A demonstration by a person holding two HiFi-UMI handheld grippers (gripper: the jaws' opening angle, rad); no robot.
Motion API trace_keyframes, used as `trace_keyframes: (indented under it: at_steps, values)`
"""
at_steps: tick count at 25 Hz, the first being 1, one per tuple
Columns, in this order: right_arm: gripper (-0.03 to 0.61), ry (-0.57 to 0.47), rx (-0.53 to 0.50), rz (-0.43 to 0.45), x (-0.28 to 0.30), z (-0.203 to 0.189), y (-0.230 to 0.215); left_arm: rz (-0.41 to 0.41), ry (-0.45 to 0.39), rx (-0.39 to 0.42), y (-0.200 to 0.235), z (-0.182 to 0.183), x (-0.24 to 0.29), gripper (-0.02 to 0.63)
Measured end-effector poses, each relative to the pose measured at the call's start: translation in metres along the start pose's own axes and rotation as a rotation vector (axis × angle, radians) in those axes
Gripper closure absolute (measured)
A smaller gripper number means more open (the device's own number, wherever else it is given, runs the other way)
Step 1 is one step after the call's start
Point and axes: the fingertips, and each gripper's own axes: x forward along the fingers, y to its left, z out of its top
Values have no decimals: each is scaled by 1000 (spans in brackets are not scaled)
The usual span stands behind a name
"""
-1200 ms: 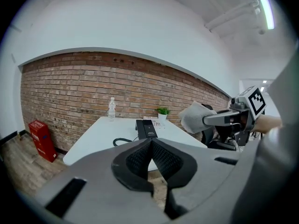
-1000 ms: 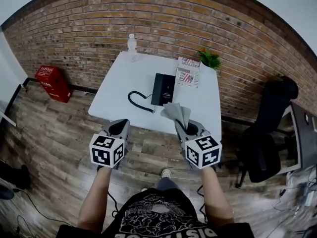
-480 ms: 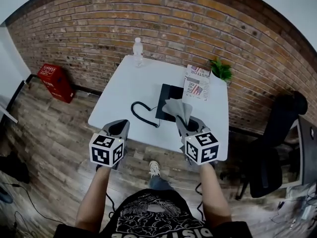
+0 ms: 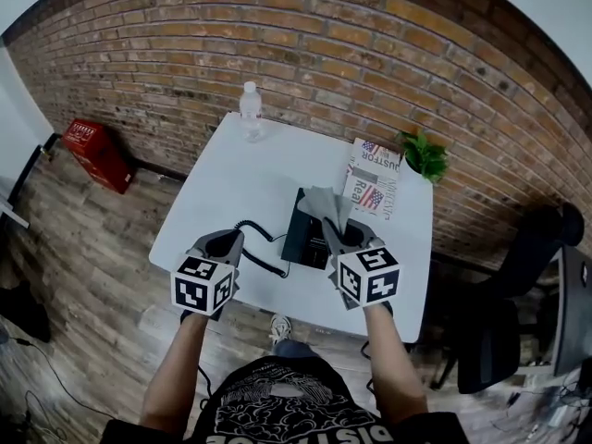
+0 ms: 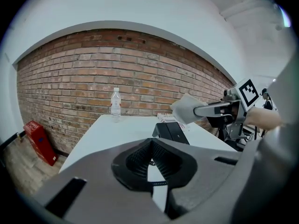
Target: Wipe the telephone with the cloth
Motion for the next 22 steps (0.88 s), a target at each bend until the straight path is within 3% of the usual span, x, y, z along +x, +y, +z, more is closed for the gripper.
trace_keyframes:
  at_steps: [12,22]
  values:
    - [568,31,113,29,80,-5,-44,28,78,-26,25,4,64,607]
    - [568,79,169,52,106,-24,-47,22,101,-11,33,5,76,607]
